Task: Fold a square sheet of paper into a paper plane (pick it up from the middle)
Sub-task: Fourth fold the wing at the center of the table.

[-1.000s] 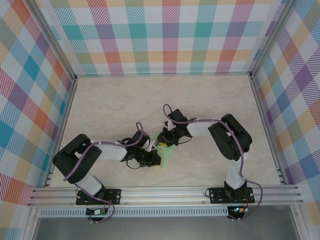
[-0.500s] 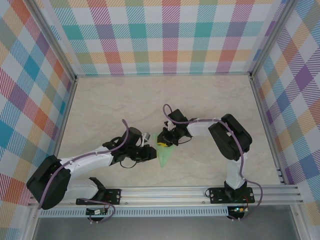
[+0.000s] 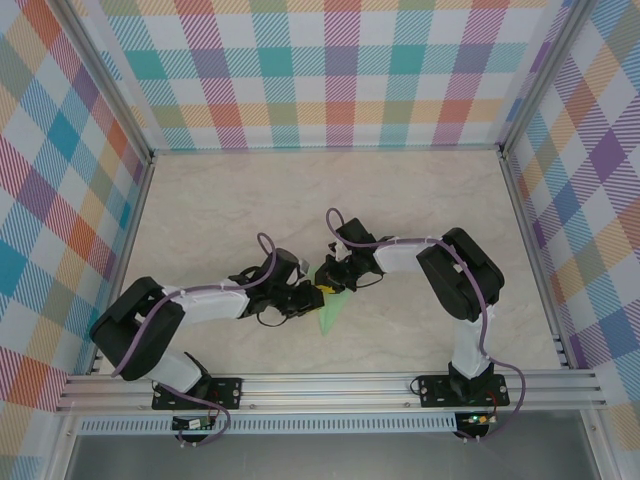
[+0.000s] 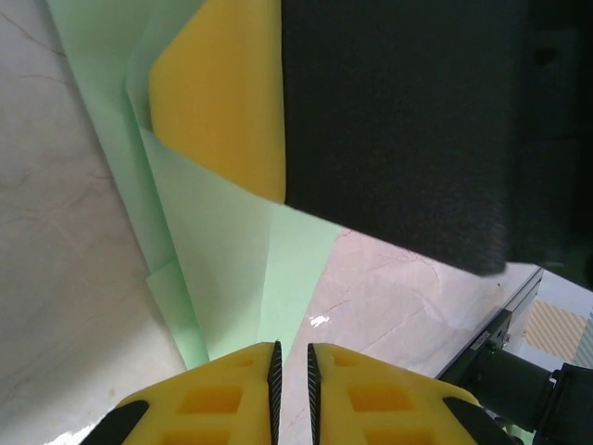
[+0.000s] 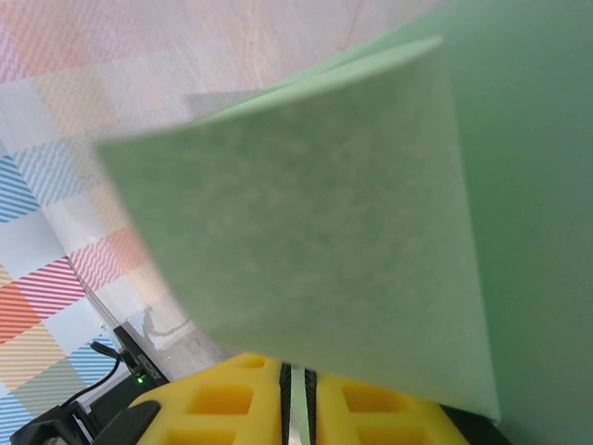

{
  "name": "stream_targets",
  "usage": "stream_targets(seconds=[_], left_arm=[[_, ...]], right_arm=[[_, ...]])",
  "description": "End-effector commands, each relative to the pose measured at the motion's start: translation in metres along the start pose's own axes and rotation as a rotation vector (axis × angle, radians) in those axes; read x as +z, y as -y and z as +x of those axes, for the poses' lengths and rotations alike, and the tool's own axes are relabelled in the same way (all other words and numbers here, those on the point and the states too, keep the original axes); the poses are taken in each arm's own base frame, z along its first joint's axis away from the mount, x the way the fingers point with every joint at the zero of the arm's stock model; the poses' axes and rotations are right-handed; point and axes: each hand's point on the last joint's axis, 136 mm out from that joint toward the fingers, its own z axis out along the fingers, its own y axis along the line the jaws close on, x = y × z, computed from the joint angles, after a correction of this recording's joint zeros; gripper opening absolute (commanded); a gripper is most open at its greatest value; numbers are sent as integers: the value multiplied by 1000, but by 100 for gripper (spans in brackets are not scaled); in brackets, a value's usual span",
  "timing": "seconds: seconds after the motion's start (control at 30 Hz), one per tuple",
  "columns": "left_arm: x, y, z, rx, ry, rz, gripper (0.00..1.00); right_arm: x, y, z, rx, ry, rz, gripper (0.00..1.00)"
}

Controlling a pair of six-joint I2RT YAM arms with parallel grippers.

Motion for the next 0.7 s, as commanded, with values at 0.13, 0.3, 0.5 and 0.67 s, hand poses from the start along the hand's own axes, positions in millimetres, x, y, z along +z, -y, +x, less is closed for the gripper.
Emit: stream_targets(seconds=[0.13,0.3,0.5,0.67], left_arm=[[9,20,-8,34,22,65,17],[19,8,2,35,-25,52,18],[33,-15,26,32,-116,8,18],[33,-36,48,21,-175,-39,18]], right_arm=[[16,68,18,118,-30,210,15],[16,69,18,121,-32,211,15],[18,71,18,126,-34,220,15],[17,74,18,130,-31,232,15]])
